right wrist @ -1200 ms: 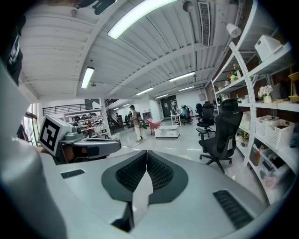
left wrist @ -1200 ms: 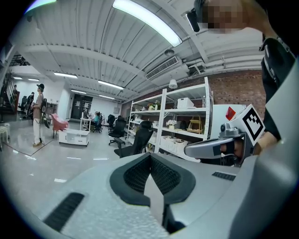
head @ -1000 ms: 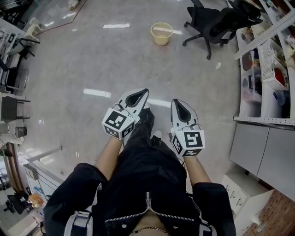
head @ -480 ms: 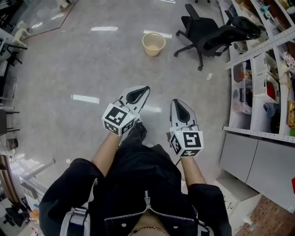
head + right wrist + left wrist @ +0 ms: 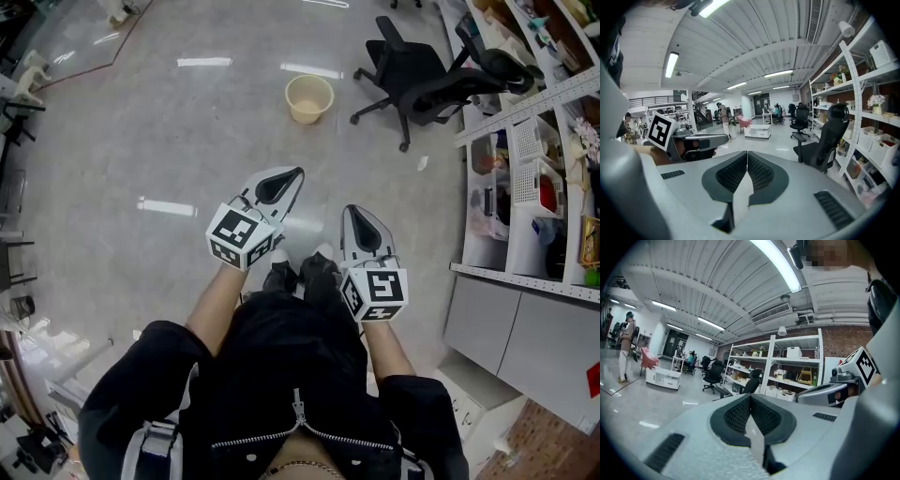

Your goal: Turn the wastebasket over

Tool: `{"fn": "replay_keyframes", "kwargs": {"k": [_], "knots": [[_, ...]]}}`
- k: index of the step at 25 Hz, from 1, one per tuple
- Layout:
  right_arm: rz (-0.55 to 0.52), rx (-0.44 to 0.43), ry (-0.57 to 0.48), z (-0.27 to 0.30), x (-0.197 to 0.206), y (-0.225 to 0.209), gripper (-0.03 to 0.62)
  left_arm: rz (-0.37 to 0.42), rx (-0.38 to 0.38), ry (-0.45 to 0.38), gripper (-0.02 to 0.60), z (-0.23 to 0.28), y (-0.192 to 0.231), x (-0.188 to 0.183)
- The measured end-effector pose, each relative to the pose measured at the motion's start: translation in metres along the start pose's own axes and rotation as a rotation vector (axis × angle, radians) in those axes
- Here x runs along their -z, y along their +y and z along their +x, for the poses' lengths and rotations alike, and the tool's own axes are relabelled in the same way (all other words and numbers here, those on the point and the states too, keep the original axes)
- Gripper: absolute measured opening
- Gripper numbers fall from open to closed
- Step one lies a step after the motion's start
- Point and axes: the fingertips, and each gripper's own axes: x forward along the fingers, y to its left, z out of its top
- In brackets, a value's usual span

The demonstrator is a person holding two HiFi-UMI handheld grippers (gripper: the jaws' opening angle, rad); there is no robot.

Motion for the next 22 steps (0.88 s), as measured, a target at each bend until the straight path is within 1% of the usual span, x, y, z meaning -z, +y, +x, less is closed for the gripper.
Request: {"fn": "replay_keyframes", "kwargs": {"k": [7, 12, 15, 19, 22], "knots": [[0.015, -0.027, 0.004, 0.034, -0.006, -0.021, 0.011, -0.01, -0.019, 0.02, 0.005, 0.021, 0.02, 0.006], [0.011, -0.051, -0.017, 0.079, -0.024, -0.043, 0.011, 0.0, -0.053, 0.036, 0.005, 0.044, 0.054, 0.001], [0.021, -0.06, -0.031, 0.112, -0.037, -0.074, 0.011, 0.007, -0.092, 0.047, 0.005, 0.072, 0.082, -0.002], [0.029, -0.072, -0.006, 0.147, -0.05, -0.127, 0.011, -0.018, -0.127, 0.051, 0.005, 0.125, 0.107, -0.003], [0.033, -0.092, -0.001, 0.169, -0.062, -0.146, 0.011, -0.016, -0.138, 0.047, 0.005, 0.15, 0.117, -0.014]]}}
